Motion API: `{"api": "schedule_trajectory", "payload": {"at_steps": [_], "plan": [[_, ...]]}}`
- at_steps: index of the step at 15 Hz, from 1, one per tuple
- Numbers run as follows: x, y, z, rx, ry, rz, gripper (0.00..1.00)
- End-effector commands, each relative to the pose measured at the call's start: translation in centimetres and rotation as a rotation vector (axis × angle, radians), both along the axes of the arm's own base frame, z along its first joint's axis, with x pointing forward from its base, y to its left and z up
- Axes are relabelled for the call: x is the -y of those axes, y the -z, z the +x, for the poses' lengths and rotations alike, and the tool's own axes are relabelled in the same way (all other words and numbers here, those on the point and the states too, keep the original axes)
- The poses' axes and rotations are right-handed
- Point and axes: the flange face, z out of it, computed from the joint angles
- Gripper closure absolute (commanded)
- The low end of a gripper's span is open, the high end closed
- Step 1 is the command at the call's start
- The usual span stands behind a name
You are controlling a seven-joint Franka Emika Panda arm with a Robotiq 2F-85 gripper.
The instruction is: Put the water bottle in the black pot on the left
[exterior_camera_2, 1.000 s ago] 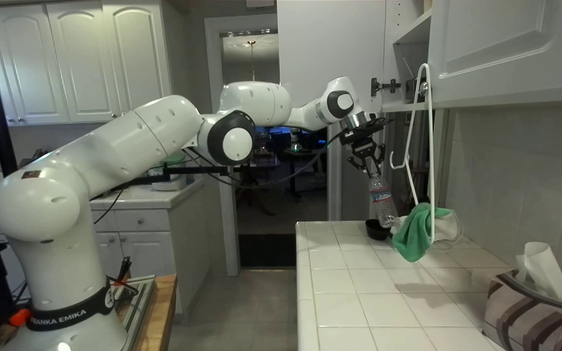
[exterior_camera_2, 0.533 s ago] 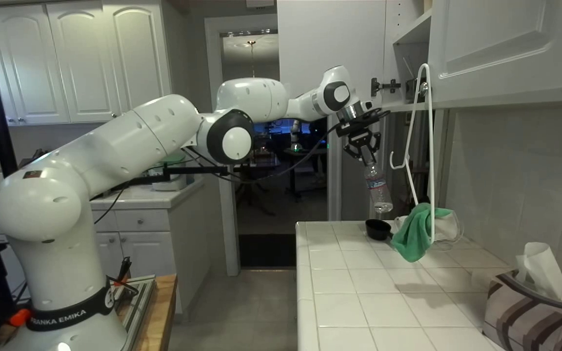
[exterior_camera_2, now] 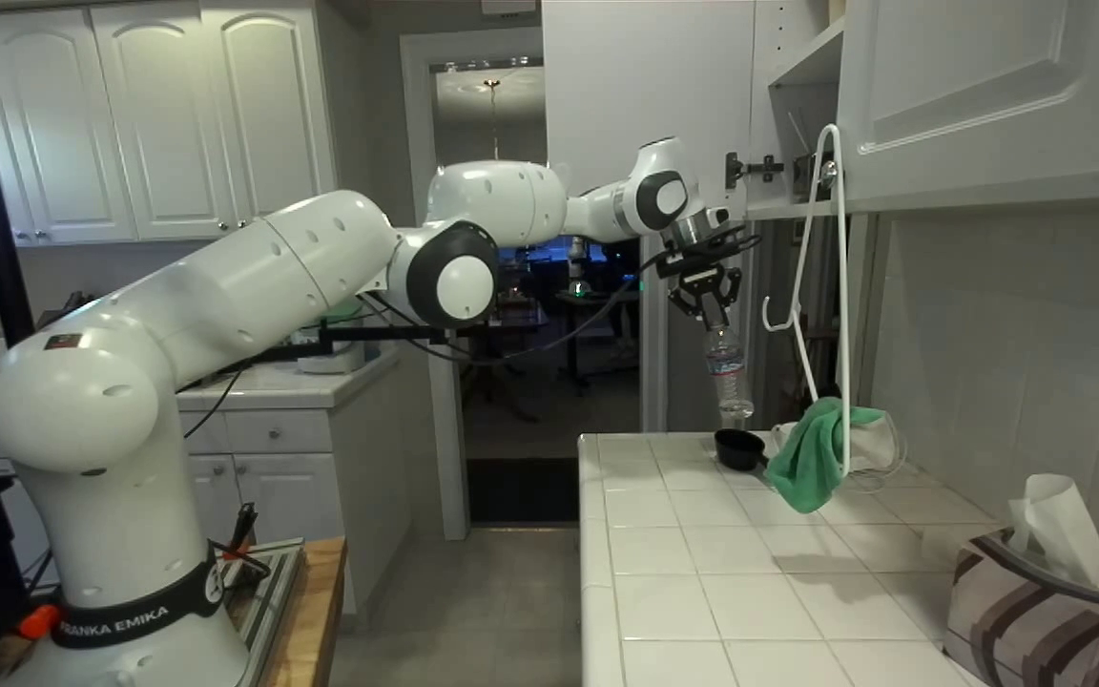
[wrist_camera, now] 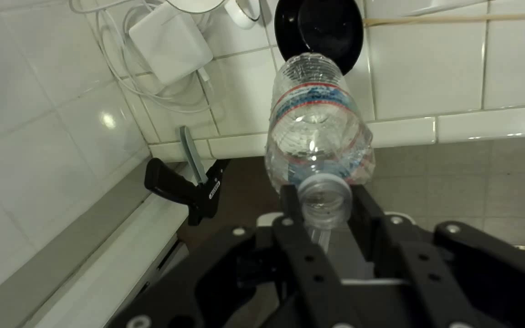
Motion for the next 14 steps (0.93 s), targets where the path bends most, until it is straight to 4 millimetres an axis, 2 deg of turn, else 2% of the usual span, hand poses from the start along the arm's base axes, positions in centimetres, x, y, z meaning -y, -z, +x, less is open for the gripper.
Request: {"api": "schedule_trajectory", "payload": {"at_steps": [1,14], "plan": [[0.1,0.5,0.2,-0.002,0.019,0.03,0.92],[1.3,3.3,0.9,-0.049,0.1,0.059,0.92]]}}
